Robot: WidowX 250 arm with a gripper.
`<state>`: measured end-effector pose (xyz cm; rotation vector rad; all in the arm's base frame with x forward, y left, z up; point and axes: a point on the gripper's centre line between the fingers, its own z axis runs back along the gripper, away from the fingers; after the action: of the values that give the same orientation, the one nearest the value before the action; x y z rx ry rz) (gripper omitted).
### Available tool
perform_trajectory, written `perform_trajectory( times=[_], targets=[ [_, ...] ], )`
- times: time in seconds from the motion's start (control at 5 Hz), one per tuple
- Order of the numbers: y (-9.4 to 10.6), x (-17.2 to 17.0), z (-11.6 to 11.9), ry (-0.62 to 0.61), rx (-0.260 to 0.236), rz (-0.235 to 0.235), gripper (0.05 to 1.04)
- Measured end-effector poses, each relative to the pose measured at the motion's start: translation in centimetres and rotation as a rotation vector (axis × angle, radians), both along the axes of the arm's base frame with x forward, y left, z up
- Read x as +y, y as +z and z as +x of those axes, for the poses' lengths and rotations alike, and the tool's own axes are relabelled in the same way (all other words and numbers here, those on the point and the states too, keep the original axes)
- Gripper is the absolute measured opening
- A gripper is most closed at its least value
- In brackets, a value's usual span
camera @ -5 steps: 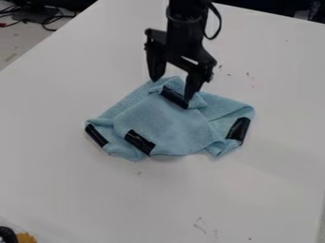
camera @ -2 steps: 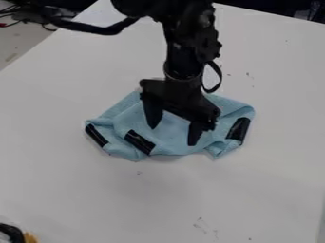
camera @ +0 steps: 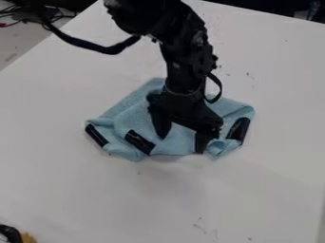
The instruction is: Unfold the cloth from top to bottom
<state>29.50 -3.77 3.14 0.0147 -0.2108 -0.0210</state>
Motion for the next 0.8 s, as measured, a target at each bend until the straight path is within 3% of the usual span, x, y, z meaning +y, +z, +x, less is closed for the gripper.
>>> perform_trajectory(
  times=[0.4,0.8],
  targets=[
    [-1.5,-0.2,-0.9,0.0,0.021,-0.037,0.95],
    [-2.4,0.3,-0.7,-0.024,0.034,-0.052,0.364]
  ],
)
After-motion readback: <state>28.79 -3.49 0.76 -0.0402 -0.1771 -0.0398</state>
